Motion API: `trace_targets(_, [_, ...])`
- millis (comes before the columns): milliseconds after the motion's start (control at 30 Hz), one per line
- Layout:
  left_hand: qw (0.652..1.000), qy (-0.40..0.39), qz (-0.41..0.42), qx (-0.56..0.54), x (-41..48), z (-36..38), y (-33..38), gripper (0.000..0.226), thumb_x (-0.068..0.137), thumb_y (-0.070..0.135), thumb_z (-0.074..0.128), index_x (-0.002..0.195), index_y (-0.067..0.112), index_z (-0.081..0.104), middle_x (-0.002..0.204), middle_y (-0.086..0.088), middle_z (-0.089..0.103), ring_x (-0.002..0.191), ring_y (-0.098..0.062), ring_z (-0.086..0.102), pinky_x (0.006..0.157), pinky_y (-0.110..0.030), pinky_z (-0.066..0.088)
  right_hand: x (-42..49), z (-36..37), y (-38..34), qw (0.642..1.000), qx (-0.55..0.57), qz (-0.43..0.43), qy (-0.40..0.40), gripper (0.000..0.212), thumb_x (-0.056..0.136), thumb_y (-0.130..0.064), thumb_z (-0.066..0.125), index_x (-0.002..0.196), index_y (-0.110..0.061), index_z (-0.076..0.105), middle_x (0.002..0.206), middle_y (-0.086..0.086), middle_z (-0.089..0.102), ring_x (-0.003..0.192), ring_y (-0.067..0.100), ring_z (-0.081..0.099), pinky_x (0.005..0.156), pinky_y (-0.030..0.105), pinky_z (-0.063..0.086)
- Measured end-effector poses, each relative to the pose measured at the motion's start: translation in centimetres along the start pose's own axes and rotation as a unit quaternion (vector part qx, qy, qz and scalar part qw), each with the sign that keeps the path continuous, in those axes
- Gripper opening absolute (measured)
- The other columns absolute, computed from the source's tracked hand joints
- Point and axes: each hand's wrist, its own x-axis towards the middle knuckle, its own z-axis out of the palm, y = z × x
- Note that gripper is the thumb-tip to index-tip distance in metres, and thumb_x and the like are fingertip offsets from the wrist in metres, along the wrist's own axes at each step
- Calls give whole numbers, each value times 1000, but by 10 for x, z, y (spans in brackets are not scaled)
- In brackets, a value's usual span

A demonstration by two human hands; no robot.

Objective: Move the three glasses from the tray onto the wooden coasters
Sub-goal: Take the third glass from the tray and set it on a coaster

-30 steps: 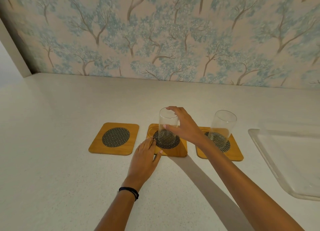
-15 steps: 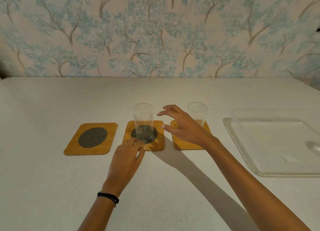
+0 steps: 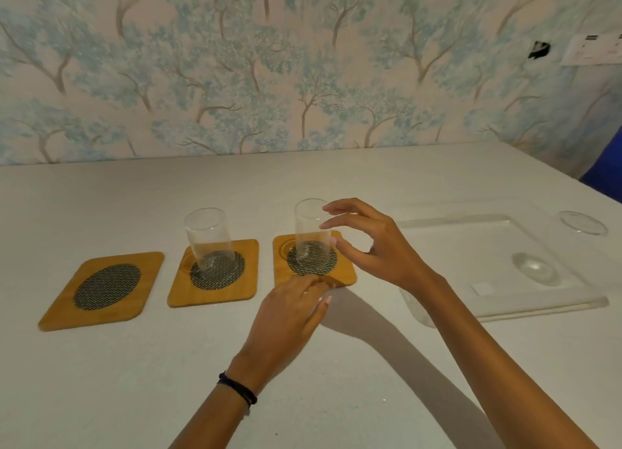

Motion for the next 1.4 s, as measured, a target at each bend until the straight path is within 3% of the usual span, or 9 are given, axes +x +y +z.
trace_targets(233, [999, -32, 11, -36, 43, 40, 36, 37, 96, 34, 40, 129, 21, 50, 129, -2, 57, 117, -15, 52, 94, -30, 46, -41, -59, 26, 995, -44, 49, 76, 20, 86, -18, 62, 105, -17, 66, 122, 1, 57, 117, 11, 52, 98, 28, 45])
trace_targets(467, [996, -58, 10, -61, 72, 73, 62, 43, 97, 40, 37, 139, 29, 35, 148, 3, 36, 133, -11, 32, 108, -23, 23, -82, -115, 60, 976, -114, 113, 149, 21, 86, -20, 59, 106, -16, 65, 124, 6, 58, 118, 19, 52, 99, 39, 45])
trace_targets(667, [988, -60, -35, -137, 92, 94, 76, 44, 95, 44, 34, 138, 31, 36, 151, 3, 30, 136, -13, 29, 111, -35, 31, -119, -158, 99, 936, -207, 179, 221, 29, 87, -14, 57, 116, -13, 59, 130, 14, 51, 122, 26, 45, 103, 37, 36])
trace_targets(833, [985, -64, -59, -150, 96, 107, 76, 46, 93, 52, 28, 137, 37, 35, 153, 7, 26, 137, -10, 27, 111, -35, 32, -143, -187, 123, 896, -210, 258, 293, 37, 86, -13, 60, 123, -13, 54, 135, 17, 43, 126, 28, 40, 104, 34, 34])
trace_targets(1167, [978, -66, -62, -189, 84, 119, 67, 44, 96, 55, 23, 139, 54, 16, 154, 24, 12, 136, 9, 15, 109, -21, 20, -161, -203, 148, 888, -179, 322, 274, 41, 86, -18, 62, 125, -12, 51, 137, 16, 42, 126, 28, 41, 101, 34, 36])
trace_targets(1400, [980, -59, -62, -181, 85, 126, 63, 48, 93, 60, 19, 140, 52, 14, 153, 27, 11, 137, 9, 15, 110, -20, 16, -166, -203, 160, 892, -154, 337, 259, 50, 83, -22, 65, 129, -15, 46, 134, 13, 45, 119, 27, 47, 99, 41, 43])
